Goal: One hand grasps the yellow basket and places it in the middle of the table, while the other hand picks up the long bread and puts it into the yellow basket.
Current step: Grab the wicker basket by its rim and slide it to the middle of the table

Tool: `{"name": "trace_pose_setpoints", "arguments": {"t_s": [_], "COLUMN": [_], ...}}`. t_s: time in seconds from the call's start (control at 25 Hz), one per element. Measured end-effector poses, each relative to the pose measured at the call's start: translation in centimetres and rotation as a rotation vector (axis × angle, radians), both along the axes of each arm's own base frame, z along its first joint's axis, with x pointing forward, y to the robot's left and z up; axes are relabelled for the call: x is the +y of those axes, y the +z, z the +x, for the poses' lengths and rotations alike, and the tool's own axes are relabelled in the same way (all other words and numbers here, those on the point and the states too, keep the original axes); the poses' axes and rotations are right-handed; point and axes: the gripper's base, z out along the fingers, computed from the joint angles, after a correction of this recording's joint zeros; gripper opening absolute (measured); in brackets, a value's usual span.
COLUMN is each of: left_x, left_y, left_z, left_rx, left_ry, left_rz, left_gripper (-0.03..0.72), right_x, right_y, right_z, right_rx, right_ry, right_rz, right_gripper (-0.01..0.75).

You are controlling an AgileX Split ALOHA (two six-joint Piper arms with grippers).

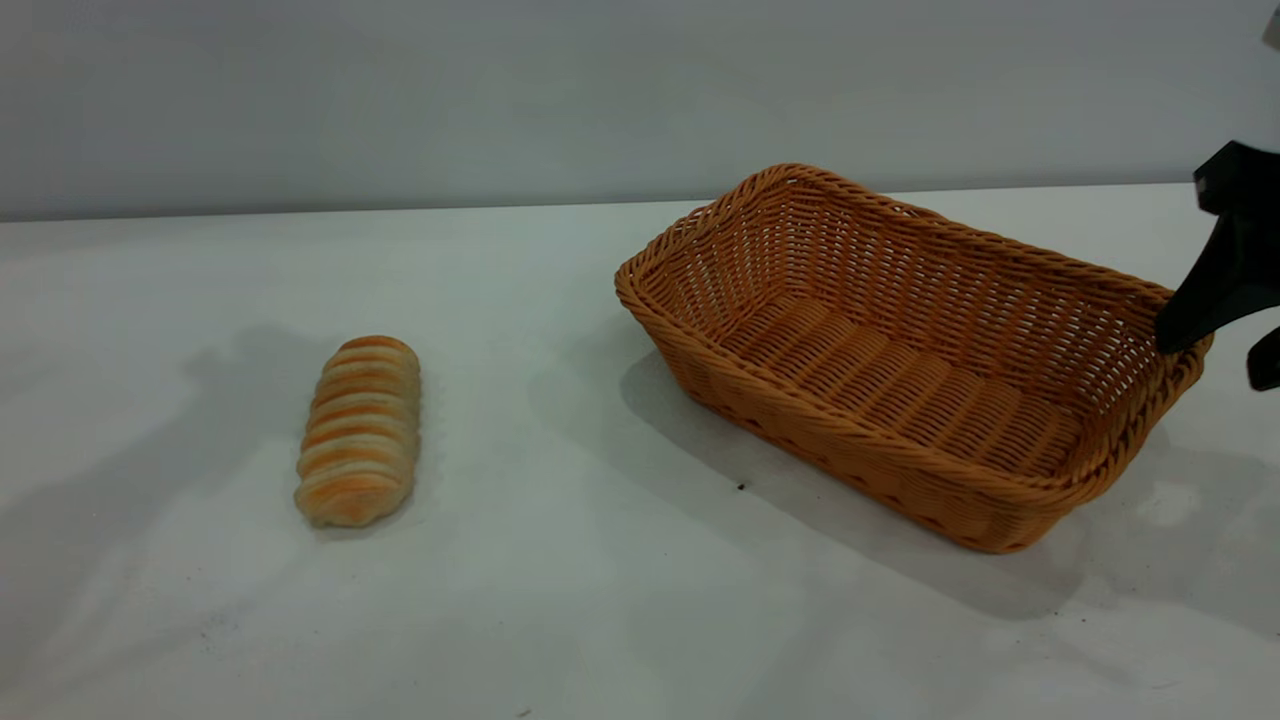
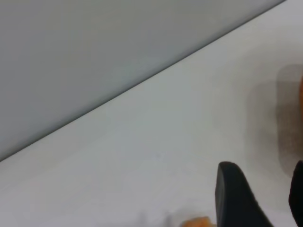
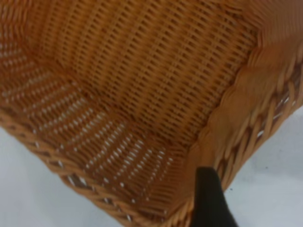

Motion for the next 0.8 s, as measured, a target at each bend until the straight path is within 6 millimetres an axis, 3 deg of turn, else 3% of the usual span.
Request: {"name": "trace_pose_setpoints", "arguments": {"t_s": [0.52,0.8], "left_x": [0.2,0.2], "left_y": [-2.0,-2.1], "left_z": [1.7,2.6], "left_rx": [0.005,0.002], "left_ry": [0.038,0.037], "left_rz": [0.010,0.007], "left_gripper": [0.353,0.353], "right_x": [-0.1,0.1], "right_y": [-3.7,-3.5], "right_z": [0.9,2.7], "right_rx": [0.096,0.073], "right_ry": [-0.129,-0.132], "right_rz": [0.060,0.100], "right_gripper": [0.473,0.474]}}
